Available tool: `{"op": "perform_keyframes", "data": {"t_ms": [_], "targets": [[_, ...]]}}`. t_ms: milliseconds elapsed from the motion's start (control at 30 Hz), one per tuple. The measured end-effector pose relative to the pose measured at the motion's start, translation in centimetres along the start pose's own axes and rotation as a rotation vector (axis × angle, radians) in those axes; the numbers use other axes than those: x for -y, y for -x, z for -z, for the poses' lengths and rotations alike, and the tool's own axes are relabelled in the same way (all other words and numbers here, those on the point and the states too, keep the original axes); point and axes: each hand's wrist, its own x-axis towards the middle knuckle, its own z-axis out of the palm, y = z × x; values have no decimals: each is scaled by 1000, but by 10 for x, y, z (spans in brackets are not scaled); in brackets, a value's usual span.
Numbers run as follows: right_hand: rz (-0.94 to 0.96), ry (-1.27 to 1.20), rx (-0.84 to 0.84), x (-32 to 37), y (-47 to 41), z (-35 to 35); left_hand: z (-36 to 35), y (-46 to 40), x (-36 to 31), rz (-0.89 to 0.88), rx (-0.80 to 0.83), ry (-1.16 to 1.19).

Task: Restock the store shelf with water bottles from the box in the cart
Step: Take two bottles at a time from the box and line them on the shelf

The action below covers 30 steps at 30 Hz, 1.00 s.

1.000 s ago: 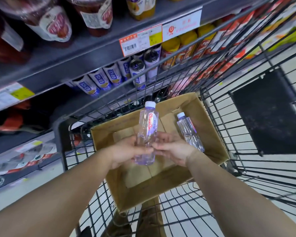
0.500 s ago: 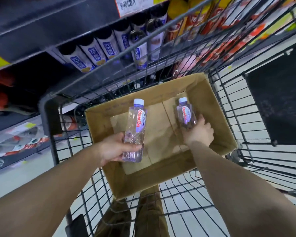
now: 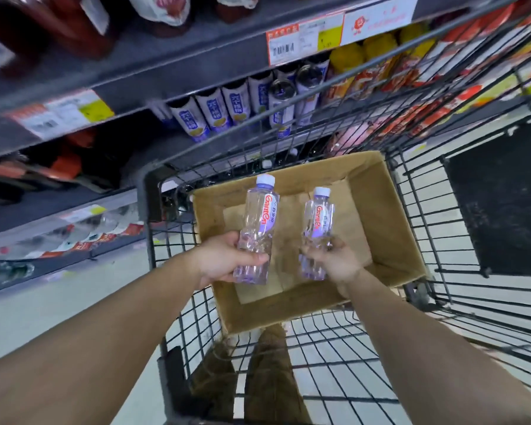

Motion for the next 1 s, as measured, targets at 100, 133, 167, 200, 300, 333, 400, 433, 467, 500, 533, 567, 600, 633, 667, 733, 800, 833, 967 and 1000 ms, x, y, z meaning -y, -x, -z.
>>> {"op": "perform_keyframes", "data": {"t_ms": [100,133,167,200,300,333,400,433,467,500,533,567,600,633,667,733,800,833,967,1000], "targets": [[12,-84,168,15,54,-20,2,41,-8,-62,-10,-15],[16,-85,199,19,73,-27,4,58,-10,-89,-21,-2],[30,-69,223,23,92,-34,7,75,-9,-116,-37,9],[45,-44,246,27,108,-41,11,93,-9,-142,-48,23],[124,86,315,44,152,-77,37,146,1,-256,-53,49],[170,124,337,53,168,-94,50,166,6,-298,-57,57],[267,190,368,68,196,-135,79,206,20,-385,-88,93],[314,221,395,76,211,-158,94,229,29,-426,-125,117],[352,242,430,82,225,-185,110,251,41,-462,-157,149],[385,250,470,86,242,-214,127,274,55,-508,-165,180],[417,246,506,89,258,-245,145,298,71,-556,-174,207],[452,239,538,89,276,-278,168,319,90,-593,-216,227],[483,236,577,87,295,-312,189,344,110,-620,-269,232],[499,241,620,84,315,-348,214,368,133,-633,-330,239],[514,250,666,79,333,-384,236,393,157,-649,-382,246],[540,274,748,66,368,-457,277,444,205,-679,-476,277],[568,305,857,49,402,-527,311,495,253,-693,-586,338],[583,311,904,42,419,-560,326,519,275,-694,-629,373],[601,392,1047,14,485,-664,375,596,361,-720,-753,463],[616,431,1071,9,500,-685,385,611,379,-732,-760,483]]}}
